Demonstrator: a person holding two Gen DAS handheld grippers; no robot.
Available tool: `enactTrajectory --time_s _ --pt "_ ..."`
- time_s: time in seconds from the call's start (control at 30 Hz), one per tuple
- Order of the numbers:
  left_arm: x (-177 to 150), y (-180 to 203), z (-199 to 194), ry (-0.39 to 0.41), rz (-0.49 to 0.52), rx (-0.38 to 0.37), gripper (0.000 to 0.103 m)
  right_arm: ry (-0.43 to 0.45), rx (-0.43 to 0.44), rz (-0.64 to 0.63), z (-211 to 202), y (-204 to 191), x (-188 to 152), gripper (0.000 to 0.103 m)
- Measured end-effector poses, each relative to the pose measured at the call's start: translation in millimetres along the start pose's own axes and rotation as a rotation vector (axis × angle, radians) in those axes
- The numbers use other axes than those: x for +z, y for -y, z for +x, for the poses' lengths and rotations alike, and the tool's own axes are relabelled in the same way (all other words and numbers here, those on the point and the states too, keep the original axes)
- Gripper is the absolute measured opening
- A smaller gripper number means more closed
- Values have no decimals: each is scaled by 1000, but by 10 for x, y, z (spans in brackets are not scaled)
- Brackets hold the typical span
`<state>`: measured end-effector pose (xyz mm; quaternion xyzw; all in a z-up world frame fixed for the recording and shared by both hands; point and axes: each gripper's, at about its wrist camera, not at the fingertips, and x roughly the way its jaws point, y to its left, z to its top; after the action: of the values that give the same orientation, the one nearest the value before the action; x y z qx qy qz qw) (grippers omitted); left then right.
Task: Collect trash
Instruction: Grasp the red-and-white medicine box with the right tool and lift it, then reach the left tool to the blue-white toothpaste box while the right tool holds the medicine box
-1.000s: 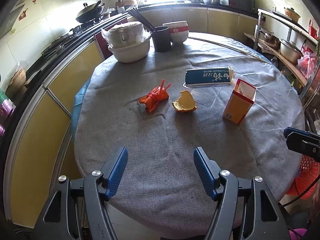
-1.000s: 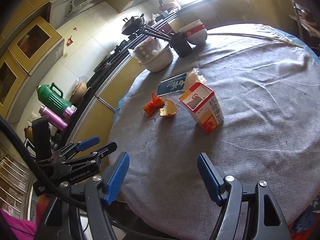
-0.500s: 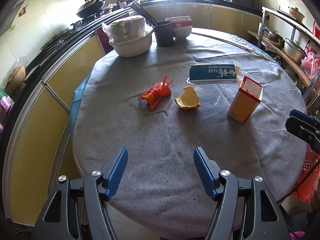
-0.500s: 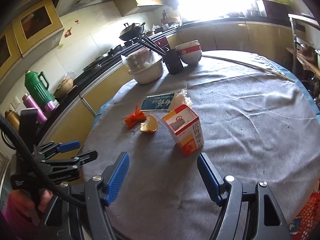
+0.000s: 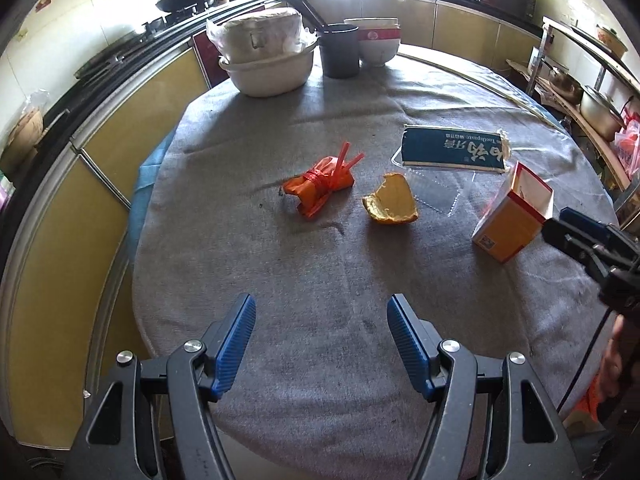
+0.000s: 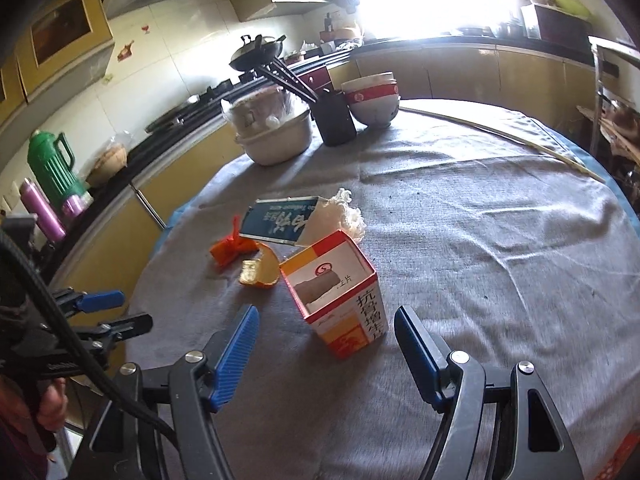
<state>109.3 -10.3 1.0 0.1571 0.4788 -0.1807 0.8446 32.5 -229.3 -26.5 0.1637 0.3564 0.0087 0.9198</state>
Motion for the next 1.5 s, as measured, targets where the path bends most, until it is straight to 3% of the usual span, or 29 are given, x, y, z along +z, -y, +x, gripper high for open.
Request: enactTrajectory --time_s 0.4,0.57,1.13,1.37,1.5 --pt "192 67 240 -49 -26 -45 69 22 -13 -98 318 -39 -9 74" --pt "276 113 280 -51 -36 -60 69 53 -64 -165 318 -106 -66 57" --pt "597 237 354 -28 -34 -108 69 74 -83 -71 67 227 -190 56" --pt "781 287 364 -36 -72 -223 69 72 -75 -59 59 261 -205 56" --pt "1030 266 258 30 -102 -218 69 67 -64 -49 76 277 -223 56"
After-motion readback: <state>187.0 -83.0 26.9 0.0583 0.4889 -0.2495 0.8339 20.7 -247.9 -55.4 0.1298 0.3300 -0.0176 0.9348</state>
